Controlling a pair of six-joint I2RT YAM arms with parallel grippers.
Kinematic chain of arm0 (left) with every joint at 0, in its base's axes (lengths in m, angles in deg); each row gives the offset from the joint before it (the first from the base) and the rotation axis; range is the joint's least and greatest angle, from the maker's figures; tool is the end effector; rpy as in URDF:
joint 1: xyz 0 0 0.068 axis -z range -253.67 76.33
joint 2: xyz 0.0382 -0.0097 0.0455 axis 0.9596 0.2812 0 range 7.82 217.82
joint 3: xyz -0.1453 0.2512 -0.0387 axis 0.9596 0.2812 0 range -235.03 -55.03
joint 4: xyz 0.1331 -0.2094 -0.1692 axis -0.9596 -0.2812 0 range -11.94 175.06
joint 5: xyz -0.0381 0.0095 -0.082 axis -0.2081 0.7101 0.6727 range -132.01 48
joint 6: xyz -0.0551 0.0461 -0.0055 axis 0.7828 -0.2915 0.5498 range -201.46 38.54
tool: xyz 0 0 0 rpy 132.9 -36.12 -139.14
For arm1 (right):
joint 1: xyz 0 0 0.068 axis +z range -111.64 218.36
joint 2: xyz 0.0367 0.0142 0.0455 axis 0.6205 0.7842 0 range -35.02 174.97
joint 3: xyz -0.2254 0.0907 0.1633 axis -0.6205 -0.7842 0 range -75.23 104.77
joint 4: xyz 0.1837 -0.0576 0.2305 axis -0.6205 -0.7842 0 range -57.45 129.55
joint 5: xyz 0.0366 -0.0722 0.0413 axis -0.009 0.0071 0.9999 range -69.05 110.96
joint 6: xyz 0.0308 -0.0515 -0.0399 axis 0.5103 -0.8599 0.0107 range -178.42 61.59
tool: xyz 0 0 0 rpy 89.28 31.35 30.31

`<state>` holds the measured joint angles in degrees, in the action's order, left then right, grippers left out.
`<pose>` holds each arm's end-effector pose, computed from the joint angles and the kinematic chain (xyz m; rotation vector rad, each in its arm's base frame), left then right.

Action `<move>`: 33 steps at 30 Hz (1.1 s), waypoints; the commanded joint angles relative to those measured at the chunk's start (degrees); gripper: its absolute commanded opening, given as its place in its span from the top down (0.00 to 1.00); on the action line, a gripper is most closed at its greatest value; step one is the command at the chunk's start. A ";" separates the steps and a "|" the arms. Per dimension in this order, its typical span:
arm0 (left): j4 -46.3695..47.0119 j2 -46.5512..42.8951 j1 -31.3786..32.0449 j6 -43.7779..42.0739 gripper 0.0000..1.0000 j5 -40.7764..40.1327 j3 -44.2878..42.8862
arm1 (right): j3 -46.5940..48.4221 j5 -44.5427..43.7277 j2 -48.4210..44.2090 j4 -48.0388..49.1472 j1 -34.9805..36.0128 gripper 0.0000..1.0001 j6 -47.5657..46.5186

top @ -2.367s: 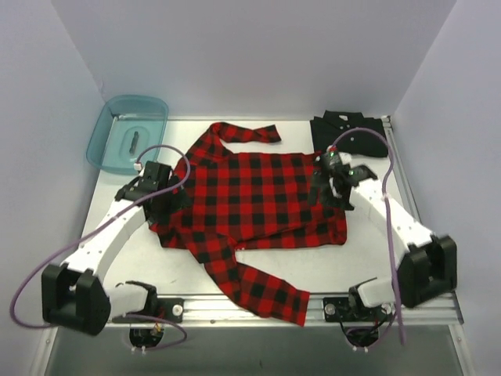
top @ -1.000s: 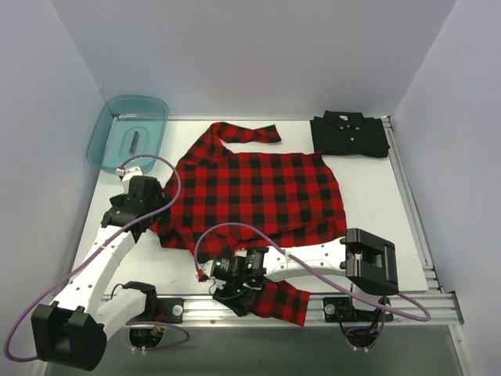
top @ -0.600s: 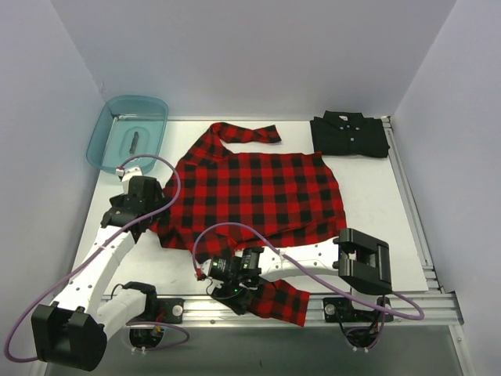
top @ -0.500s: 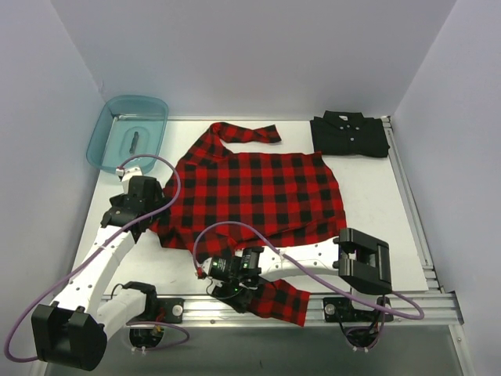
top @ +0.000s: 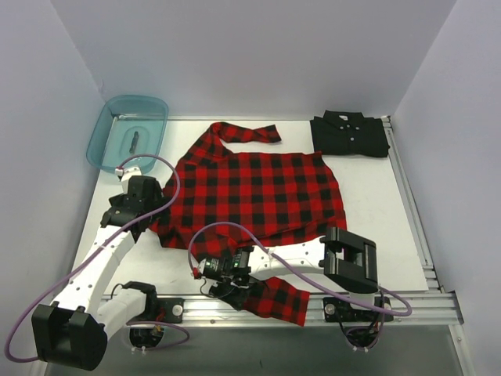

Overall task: Fold and stack the long sleeve shirts
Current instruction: Fold the shirt

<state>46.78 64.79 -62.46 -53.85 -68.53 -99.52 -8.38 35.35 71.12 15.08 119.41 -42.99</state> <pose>0.2384 -0.0201 0.2502 -0.5287 2.2891 0.2430 0.0500 0.4139 0.1339 -1.6584 2.4128 0.7549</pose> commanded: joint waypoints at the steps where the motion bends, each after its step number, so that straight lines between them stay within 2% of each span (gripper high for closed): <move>1: 2.51 -0.98 -0.30 -0.11 0.03 0.24 0.02 | 2.06 1.43 0.73 -3.30 0.33 0.74 -0.74; 2: 2.51 -1.07 -0.39 -0.11 0.03 0.24 0.02 | 2.06 1.60 0.90 -3.39 0.33 0.82 -0.74; 5: 2.42 -1.16 -0.39 -0.11 0.03 0.24 0.10 | 2.06 1.17 0.29 -3.48 0.24 1.00 -0.83; 10: 2.60 -1.33 -0.57 -0.20 0.03 0.24 0.11 | 2.14 -5.24 -5.06 -6.02 -0.46 1.00 -1.35; 13: 2.60 -1.51 -0.48 -0.19 0.03 0.33 0.10 | 4.07 -10.07 -8.75 -10.85 -3.26 1.00 -3.20; 20: 2.60 -1.86 -0.74 -0.19 0.02 0.59 0.28 | 13.29 -12.55 -14.74 -17.97 -18.19 1.00 -9.52; 24: 2.60 -1.77 -0.74 -0.28 0.03 0.77 0.28 | 23.22 -7.81 -10.46 -18.69 -30.83 1.00 -11.38; 26: 2.60 -1.77 -0.74 -0.28 0.03 1.12 0.28 | 30.25 -6.66 -7.55 -18.77 -34.19 1.00 -11.12; 30: 2.60 -1.86 -0.74 -0.28 0.02 1.82 0.46 | 41.67 -7.96 2.10 -18.69 -42.54 0.91 -7.34; 31: 2.60 -1.78 -0.74 -0.28 0.02 2.00 0.46 | 45.26 -9.11 3.52 -18.51 -43.52 0.76 -6.12; 33: 2.77 -1.86 -0.74 -0.46 0.03 2.61 0.54 | 48.01 -12.26 6.78 -18.51 -44.93 0.53 -3.82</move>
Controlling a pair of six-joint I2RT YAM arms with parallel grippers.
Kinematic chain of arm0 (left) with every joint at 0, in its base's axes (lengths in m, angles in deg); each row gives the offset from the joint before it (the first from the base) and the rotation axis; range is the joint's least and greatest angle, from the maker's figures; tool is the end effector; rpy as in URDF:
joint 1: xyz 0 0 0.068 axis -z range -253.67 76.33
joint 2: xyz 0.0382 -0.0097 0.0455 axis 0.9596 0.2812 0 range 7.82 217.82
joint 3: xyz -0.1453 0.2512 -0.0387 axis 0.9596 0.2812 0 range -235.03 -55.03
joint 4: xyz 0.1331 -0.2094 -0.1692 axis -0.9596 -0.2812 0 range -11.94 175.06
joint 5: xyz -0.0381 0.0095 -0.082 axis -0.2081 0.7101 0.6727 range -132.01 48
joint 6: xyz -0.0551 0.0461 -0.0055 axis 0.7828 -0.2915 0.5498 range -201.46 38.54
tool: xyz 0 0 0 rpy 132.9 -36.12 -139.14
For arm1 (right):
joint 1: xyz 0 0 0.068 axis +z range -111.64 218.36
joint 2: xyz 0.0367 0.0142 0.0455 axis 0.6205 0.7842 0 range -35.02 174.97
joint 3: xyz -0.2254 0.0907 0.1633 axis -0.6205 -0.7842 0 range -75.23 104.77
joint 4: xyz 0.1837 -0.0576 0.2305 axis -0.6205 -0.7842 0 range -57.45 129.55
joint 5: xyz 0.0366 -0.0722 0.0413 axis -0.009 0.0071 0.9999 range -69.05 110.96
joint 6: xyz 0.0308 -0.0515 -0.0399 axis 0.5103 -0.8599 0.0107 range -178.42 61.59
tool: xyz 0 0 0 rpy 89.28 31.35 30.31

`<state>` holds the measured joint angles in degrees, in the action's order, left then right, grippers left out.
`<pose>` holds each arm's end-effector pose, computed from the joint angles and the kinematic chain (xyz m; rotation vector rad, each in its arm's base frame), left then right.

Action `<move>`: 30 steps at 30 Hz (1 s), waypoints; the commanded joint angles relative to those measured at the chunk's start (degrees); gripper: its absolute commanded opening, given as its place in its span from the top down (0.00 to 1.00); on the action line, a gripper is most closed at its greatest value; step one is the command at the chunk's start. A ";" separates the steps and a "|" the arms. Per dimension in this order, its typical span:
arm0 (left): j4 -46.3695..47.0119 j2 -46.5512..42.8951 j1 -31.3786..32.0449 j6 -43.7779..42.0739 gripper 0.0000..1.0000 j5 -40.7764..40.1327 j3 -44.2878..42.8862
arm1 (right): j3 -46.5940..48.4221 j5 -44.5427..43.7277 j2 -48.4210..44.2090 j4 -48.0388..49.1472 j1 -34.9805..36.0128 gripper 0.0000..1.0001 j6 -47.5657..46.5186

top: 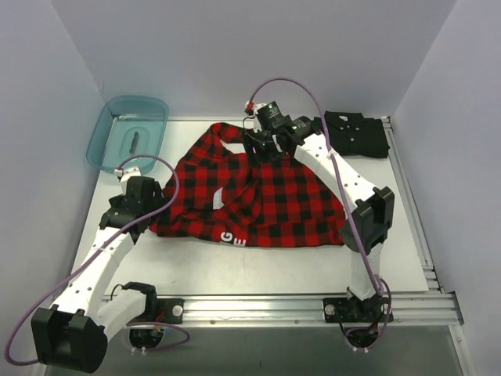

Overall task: Fold and stack the long sleeve shirts
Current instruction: Fold the shirt

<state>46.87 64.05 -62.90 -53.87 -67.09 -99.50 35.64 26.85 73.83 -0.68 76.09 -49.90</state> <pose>0.2371 -0.0193 0.2525 -0.5298 2.2860 0.2113 0.3919 0.3112 0.3703 -0.6333 2.2024 0.5452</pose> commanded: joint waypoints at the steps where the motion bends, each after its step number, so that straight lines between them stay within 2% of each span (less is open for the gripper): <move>1: 2.77 -1.21 -0.22 -0.44 0.03 1.52 0.52 | 5.31 -4.30 4.34 -2.84 -2.48 0.38 3.52; 3: 3.04 -1.30 -0.31 -0.70 0.03 2.75 0.70 | 4.54 -5.62 2.60 -2.75 -2.75 0.31 4.49; 7: 3.48 -2.00 -0.13 -0.61 0.03 6.60 1.40 | -4.94 -10.36 -5.22 -2.58 -4.15 0.32 8.96; 8: 3.48 -2.09 -0.22 -0.35 0.03 7.67 1.66 | -11.75 -10.89 -9.41 -2.49 -4.77 0.32 10.11; 11: 2.00 -2.09 -0.13 2.10 0.03 13.55 2.19 | -23.38 -10.64 -19.60 -1.52 -8.71 0.34 15.38; 12: 1.55 -1.83 -0.13 4.11 0.03 15.05 2.45 | -31.16 -10.29 -22.17 -0.48 -9.95 0.35 16.61; 14: 0.84 -1.82 -0.13 6.76 0.03 18.38 4.20 | -37.89 -9.59 -29.45 0.50 -13.37 0.35 20.21; 15: 1.28 -1.82 -0.04 8.51 0.05 19.45 4.91 | -44.45 -8.97 -31.76 1.72 -14.70 0.36 21.10; 18: 2.16 -0.86 0.31 10.37 0.07 20.51 7.11 | -54.84 -6.33 -39.23 4.18 -20.48 0.37 23.83; 25: 3.04 1.95 0.75 13.01 0.12 21.92 7.21 | -65.51 -0.01 -47.24 7.09 -30.69 0.39 24.45; 30: 2.95 3.19 0.66 16.96 0.17 19.11 6.15 | -69.38 1.49 -47.77 9.11 -32.64 0.39 25.14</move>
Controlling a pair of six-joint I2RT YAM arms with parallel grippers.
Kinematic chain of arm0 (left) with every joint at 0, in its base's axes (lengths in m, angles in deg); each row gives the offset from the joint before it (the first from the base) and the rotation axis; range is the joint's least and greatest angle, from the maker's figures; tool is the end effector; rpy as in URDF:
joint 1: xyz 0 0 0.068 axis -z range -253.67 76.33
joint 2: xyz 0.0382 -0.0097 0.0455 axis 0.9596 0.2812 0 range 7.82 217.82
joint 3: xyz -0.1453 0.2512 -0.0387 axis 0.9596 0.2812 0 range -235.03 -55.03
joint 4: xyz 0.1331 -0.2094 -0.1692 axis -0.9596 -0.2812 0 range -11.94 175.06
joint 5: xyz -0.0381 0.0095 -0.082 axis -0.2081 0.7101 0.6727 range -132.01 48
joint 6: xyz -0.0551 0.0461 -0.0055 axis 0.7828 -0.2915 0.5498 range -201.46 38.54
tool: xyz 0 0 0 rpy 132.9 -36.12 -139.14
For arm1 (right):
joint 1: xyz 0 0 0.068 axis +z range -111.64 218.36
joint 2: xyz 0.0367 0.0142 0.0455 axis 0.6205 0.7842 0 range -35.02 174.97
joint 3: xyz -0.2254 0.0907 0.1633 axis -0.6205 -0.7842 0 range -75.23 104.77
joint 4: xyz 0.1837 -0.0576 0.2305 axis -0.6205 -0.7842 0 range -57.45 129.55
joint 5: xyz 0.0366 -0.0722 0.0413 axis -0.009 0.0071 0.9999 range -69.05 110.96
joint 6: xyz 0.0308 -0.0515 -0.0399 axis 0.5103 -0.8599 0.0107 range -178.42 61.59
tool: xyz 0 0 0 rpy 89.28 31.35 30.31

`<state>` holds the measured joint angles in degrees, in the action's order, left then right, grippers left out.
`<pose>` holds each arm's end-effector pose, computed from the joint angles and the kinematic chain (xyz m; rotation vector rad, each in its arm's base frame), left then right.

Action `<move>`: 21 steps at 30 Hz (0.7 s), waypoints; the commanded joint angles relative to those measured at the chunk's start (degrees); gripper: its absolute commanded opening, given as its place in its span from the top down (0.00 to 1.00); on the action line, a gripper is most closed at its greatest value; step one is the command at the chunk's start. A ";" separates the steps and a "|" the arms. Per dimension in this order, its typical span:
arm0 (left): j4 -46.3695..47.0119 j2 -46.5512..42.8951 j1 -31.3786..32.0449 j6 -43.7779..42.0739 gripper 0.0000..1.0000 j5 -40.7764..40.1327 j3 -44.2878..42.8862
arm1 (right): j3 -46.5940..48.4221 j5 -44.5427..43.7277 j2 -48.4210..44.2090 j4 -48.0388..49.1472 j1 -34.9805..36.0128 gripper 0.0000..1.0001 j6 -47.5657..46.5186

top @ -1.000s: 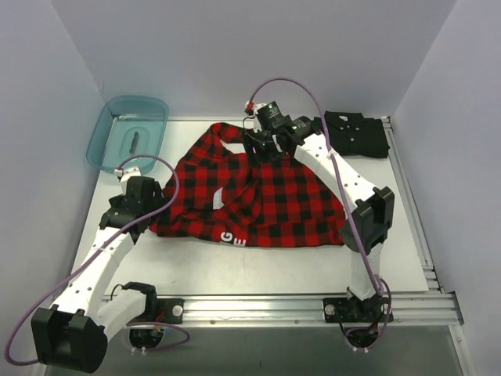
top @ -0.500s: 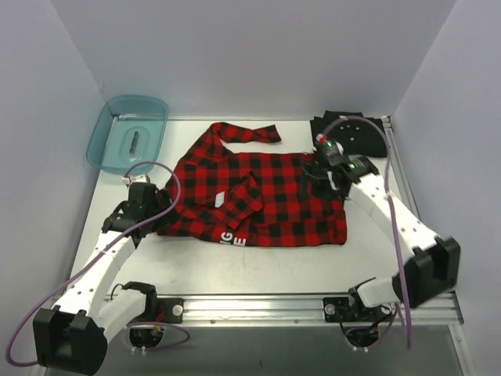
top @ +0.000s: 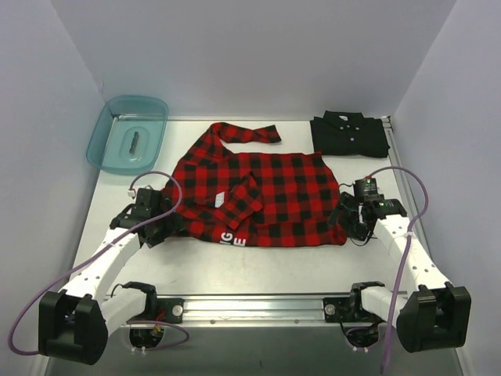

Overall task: Fold and stack the long sleeve shirts
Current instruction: Fold the shirt

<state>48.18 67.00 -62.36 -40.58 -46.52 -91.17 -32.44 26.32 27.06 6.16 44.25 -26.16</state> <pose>0.2244 -0.0400 0.1857 -0.6977 2.5338 -0.2176 0.2554 0.0321 0.2210 0.5374 2.4704 0.3908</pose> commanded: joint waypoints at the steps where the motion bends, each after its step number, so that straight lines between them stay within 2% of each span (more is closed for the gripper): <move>1: 1.64 0.24 0.20 4.46 0.19 -2.59 -1.92 | -1.82 2.63 -1.09 2.53 -1.58 0.39 1.76; 8: 2.08 -0.56 0.03 10.17 0.25 -6.82 2.12 | -5.69 4.12 -0.83 5.08 -5.27 0.39 4.84; 14: 5.06 1.20 -0.06 11.50 0.31 -7.70 5.37 | -9.29 8.34 2.95 12.71 -5.72 0.41 6.77; 18: 7.09 1.99 -0.32 12.38 0.41 -7.79 7.57 | -12.10 9.57 5.94 17.64 -8.08 0.43 8.09; 21: 7.09 1.29 -0.67 12.90 0.54 -7.71 9.15 | -14.30 11.06 8.13 19.85 -10.10 0.47 8.70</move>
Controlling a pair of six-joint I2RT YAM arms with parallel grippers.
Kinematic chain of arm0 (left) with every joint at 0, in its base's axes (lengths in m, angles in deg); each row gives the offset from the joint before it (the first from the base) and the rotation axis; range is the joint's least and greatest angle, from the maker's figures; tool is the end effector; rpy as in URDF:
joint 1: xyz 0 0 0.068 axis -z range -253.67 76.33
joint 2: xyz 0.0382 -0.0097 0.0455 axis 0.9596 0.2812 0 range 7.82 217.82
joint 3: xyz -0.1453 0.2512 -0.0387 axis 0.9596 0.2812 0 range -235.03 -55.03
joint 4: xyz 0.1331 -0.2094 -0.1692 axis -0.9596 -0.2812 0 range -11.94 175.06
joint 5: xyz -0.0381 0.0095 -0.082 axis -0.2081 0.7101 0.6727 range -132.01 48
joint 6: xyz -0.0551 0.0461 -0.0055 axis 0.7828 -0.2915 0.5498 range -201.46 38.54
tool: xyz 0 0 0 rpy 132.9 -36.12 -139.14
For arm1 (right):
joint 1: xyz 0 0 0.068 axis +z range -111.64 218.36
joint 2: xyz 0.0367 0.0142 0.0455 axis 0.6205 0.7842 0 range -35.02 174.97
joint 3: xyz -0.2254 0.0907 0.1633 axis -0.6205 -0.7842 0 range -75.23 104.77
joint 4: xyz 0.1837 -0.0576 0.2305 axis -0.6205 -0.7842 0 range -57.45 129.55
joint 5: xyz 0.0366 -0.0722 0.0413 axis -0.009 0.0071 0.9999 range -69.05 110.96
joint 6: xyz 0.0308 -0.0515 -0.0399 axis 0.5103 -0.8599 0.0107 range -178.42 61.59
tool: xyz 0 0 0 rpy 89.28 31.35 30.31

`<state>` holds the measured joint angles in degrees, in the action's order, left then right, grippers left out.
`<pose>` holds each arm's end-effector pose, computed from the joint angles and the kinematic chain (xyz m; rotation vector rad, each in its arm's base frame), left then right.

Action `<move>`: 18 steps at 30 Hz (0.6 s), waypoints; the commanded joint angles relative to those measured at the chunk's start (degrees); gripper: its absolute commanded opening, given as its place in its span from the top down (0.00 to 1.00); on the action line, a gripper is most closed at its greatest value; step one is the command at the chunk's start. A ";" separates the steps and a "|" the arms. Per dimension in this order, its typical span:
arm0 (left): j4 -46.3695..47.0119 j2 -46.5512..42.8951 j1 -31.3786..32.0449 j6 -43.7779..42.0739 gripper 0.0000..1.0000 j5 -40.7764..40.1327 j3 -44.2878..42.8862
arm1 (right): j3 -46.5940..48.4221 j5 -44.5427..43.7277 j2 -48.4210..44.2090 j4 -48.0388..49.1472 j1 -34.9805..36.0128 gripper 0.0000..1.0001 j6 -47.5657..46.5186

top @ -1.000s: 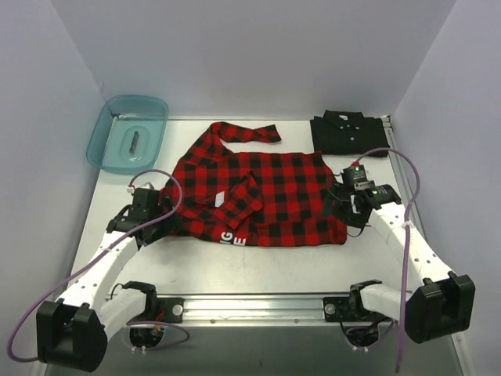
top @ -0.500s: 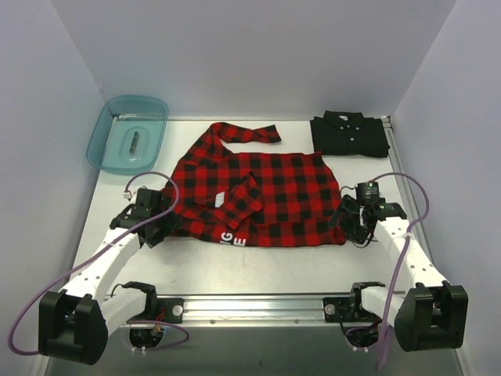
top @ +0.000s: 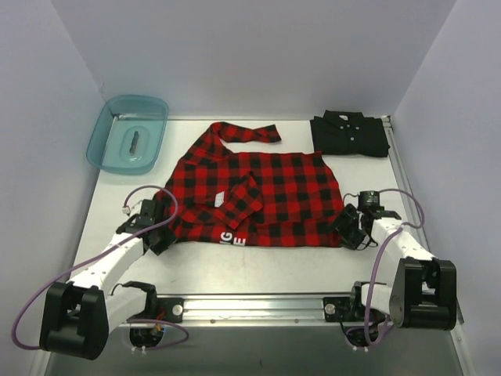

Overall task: Fold and stack the long sleeve shirts
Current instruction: Fold the shirt

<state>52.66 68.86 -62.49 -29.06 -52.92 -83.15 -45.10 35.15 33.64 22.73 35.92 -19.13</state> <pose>0.2086 -0.0297 0.1369 -0.9944 2.4848 -0.0911 0.2528 0.0040 0.1388 0.8277 2.4547 0.5609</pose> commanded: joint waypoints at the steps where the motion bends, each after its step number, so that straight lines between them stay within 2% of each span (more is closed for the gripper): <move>1: 2.35 -1.00 -0.63 1.47 0.63 -1.21 1.57 | -3.05 2.76 2.17 3.89 -3.87 0.48 1.67; 4: 1.91 -3.37 -1.33 2.44 0.75 -1.56 3.59 | -4.72 4.34 3.58 5.48 -7.83 0.61 1.67; 5: 1.73 -4.34 -1.42 3.05 0.76 -1.74 3.95 | -5.43 4.61 3.93 6.00 -8.80 0.71 1.58; 7: 1.55 -4.87 -2.47 3.15 0.78 -2.09 4.30 | -5.78 4.88 4.72 6.18 -10.73 0.78 1.23; 8: 1.55 -4.96 -3.00 2.97 0.81 -2.09 4.21 | -5.96 4.88 4.99 6.10 -11.27 0.88 1.14; 9: 1.47 -4.70 -3.53 2.80 0.83 -2.09 3.95 | -6.13 4.88 4.99 5.92 -11.88 0.91 1.05; 10: 0.86 -4.52 -4.06 2.62 0.84 -2.09 3.25 | -6.22 4.79 4.64 5.92 -12.76 0.92 0.88; 11: 0.50 -3.83 -5.37 2.53 0.89 -2.09 2.90 | -6.31 4.79 4.38 5.40 -14.25 0.93 0.79; 15: -1.25 -2.85 -7.84 1.92 0.91 -0.25 1.84 | -5.52 4.26 2.53 2.94 -16.11 0.92 -0.61; 17: -1.70 -4.51 -7.84 0.51 0.88 1.76 0.71 | -5.17 5.13 1.04 1.71 -16.02 0.88 -1.58; 18: -2.57 -5.57 -7.75 -0.01 0.78 2.47 0.18 | -4.91 5.40 0.42 1.18 -15.85 0.86 -1.84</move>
<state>52.64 65.23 -69.90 -27.42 -52.81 -80.09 -49.43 44.64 35.69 28.82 20.49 -18.01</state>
